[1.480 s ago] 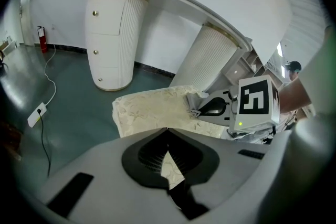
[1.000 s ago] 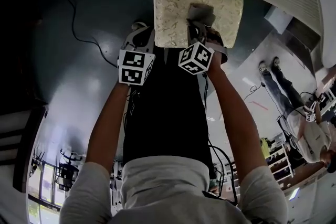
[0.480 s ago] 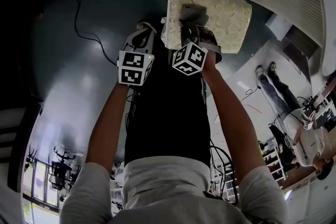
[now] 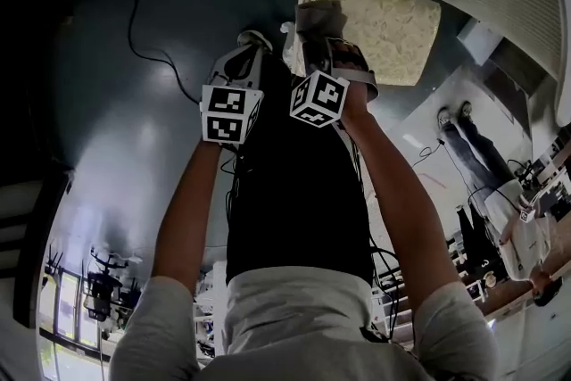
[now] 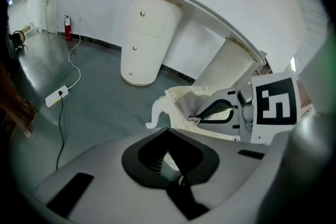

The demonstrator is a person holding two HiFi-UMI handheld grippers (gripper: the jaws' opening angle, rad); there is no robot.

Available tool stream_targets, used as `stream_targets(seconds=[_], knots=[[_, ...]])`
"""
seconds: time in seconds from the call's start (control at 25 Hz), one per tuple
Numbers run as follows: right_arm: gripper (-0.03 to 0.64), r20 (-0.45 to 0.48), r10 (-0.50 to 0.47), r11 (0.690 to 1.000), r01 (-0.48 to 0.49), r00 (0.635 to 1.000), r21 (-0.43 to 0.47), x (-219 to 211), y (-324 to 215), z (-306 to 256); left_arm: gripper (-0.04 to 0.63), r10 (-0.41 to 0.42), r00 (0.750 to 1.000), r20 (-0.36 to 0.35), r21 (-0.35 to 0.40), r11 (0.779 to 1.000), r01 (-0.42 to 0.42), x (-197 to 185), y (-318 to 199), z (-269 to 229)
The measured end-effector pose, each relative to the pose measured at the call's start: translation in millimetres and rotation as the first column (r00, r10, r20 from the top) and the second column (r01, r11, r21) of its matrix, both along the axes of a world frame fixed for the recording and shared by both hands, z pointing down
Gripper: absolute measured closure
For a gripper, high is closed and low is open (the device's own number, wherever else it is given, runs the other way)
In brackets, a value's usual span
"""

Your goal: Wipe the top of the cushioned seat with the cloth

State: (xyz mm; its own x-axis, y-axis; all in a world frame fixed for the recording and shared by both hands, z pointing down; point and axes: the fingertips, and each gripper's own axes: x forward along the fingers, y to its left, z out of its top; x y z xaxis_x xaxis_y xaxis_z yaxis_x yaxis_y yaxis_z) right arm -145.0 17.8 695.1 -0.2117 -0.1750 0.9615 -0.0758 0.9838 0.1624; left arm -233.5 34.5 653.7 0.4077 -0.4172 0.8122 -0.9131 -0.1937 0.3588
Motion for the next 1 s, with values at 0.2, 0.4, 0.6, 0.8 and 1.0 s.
stream_targets(seconds=[0.2, 0.4, 0.6, 0.8, 1.0], knots=[[0.588, 0.014, -0.010, 1.000, 0.010, 1.000, 0.006, -7, 5, -4, 0.580, -0.055, 0.998, 0.016, -0.017, 0.998, 0.055, -7, 19, 7], [0.588, 0.029, -0.054, 0.999, 0.054, 0.998, -0.002, -1, 28, -4, 0.580, -0.005, 0.999, 0.036, 0.019, 1.000, 0.004, 14, 31, -8], [0.588, 0.035, -0.050, 0.999, 0.050, 0.998, -0.016, 5, 54, -9, 0.580, -0.015, 0.999, 0.037, 0.042, 0.999, 0.013, 18, 37, -18], [0.588, 0.050, -0.041, 0.999, 0.042, 0.998, -0.020, 12, 82, -5, 0.580, -0.057, 0.997, 0.043, 0.040, 0.998, 0.055, 18, 54, -15], [0.588, 0.065, 0.012, 1.000, -0.011, 0.998, -0.010, 17, 87, -1, 0.580, -0.052, 0.998, 0.036, 0.043, 0.998, 0.050, 25, 62, -8]])
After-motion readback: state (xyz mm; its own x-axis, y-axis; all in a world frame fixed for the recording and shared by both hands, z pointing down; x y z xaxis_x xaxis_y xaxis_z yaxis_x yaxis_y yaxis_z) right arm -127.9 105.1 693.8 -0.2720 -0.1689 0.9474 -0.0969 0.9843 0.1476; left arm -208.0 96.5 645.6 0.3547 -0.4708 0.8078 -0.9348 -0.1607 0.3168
